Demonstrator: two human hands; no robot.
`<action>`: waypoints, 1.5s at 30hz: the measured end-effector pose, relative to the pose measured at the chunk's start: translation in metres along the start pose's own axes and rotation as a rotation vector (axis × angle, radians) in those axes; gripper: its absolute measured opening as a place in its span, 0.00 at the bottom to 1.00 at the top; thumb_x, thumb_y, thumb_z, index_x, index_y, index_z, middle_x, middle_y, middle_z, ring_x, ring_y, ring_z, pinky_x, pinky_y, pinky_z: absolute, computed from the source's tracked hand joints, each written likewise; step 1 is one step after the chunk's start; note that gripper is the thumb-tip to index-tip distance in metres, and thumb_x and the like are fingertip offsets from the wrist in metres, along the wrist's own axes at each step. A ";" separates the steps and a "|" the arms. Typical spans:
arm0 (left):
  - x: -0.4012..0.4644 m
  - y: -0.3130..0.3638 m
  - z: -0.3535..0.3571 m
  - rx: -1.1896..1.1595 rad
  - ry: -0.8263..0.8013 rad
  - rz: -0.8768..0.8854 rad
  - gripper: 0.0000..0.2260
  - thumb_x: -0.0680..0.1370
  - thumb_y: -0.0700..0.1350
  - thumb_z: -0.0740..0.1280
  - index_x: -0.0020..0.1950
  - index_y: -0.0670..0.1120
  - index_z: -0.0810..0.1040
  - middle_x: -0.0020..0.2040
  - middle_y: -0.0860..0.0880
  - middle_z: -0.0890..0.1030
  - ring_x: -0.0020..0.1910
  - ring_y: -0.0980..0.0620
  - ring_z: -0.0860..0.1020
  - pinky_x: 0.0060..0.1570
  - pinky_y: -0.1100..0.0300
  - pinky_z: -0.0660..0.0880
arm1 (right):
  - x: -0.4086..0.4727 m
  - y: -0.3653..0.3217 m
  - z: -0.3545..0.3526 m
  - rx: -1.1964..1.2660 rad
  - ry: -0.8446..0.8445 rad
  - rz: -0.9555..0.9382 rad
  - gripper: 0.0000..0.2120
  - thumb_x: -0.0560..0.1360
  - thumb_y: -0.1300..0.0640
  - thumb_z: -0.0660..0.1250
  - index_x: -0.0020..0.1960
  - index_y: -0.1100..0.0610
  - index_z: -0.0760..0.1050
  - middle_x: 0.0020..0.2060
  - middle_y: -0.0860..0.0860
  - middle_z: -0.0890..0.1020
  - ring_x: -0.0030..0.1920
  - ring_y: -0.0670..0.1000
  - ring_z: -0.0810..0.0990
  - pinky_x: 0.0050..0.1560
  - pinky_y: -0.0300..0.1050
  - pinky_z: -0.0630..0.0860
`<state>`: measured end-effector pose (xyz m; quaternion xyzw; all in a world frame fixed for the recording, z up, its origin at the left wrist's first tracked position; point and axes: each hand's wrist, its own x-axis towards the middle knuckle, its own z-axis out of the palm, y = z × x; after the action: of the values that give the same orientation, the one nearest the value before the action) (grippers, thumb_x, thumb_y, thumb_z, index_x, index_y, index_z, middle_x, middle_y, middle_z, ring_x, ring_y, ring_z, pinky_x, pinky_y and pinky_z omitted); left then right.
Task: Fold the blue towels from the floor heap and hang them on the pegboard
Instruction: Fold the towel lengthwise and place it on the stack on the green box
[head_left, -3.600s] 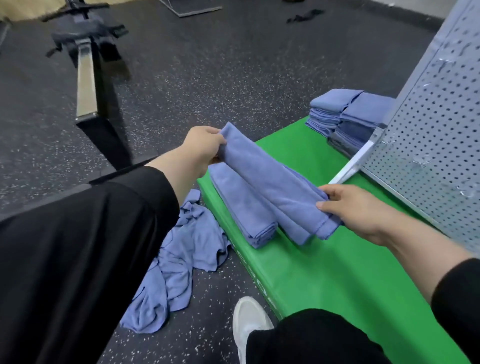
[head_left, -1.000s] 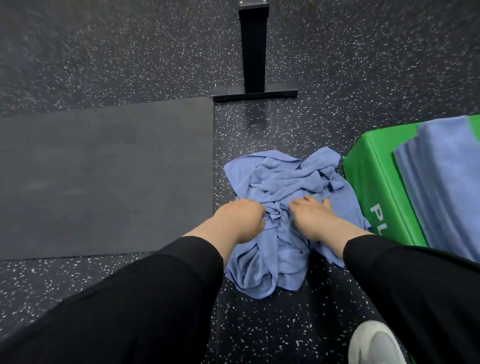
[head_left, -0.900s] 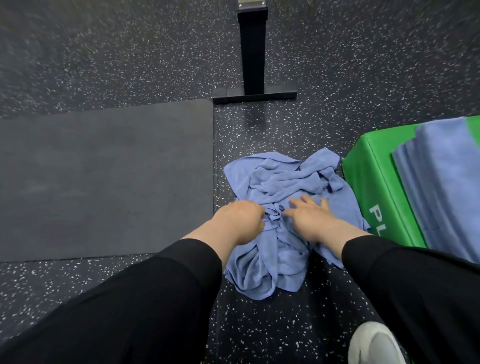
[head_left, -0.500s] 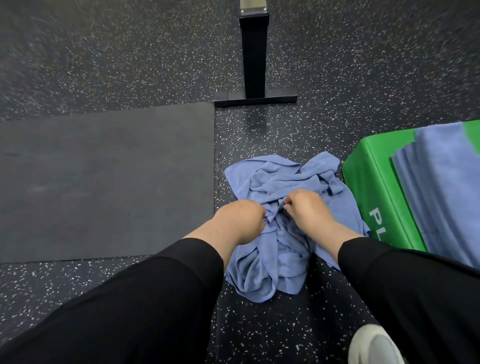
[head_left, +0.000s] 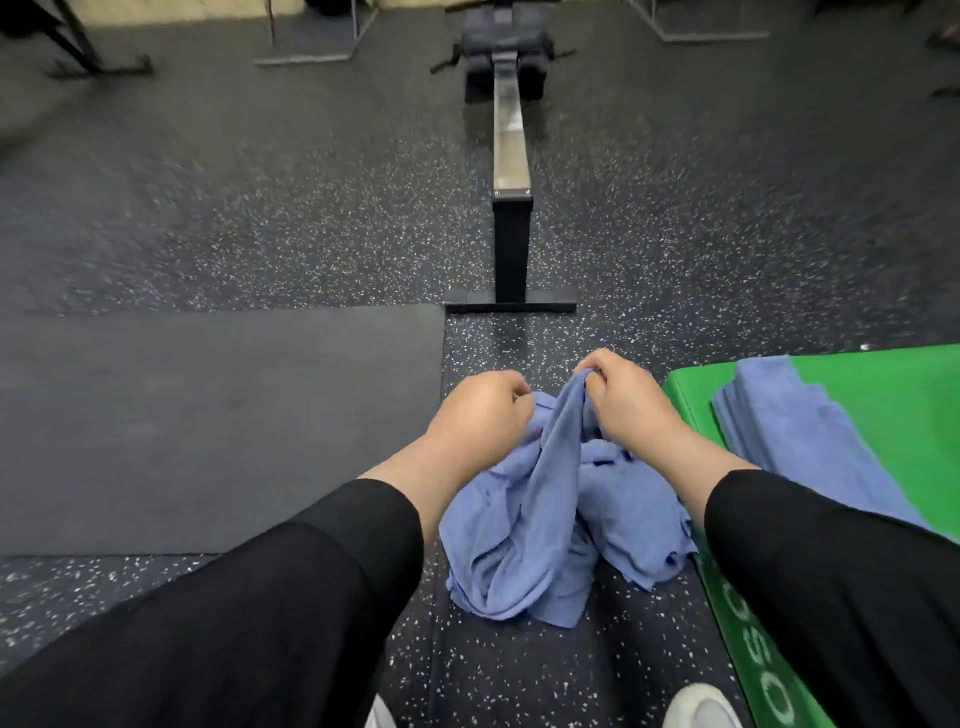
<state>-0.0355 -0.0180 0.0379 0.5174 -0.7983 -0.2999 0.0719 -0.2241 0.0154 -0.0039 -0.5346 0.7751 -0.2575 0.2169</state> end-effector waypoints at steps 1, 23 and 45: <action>-0.011 0.012 -0.012 -0.045 0.042 0.003 0.10 0.82 0.47 0.61 0.54 0.49 0.81 0.46 0.53 0.82 0.47 0.48 0.78 0.46 0.57 0.75 | -0.007 -0.012 -0.015 0.005 0.005 -0.003 0.10 0.82 0.58 0.57 0.53 0.51 0.77 0.46 0.52 0.80 0.46 0.55 0.76 0.45 0.46 0.69; -0.133 0.088 -0.055 -0.292 0.063 0.180 0.18 0.80 0.51 0.67 0.70 0.58 0.74 0.60 0.57 0.81 0.60 0.57 0.78 0.65 0.51 0.74 | -0.143 -0.112 -0.159 0.105 0.056 -0.279 0.06 0.78 0.53 0.70 0.43 0.48 0.82 0.37 0.44 0.84 0.37 0.39 0.77 0.38 0.30 0.68; -0.114 0.067 -0.084 -0.316 0.317 -0.089 0.05 0.81 0.45 0.61 0.49 0.55 0.75 0.35 0.58 0.81 0.38 0.54 0.77 0.39 0.57 0.72 | -0.122 -0.098 -0.173 0.279 0.195 -0.265 0.10 0.80 0.52 0.67 0.41 0.53 0.81 0.31 0.55 0.73 0.32 0.43 0.66 0.35 0.42 0.66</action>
<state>0.0000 0.0661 0.1655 0.5751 -0.6963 -0.3391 0.2633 -0.2190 0.1300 0.1997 -0.5694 0.6720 -0.4392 0.1772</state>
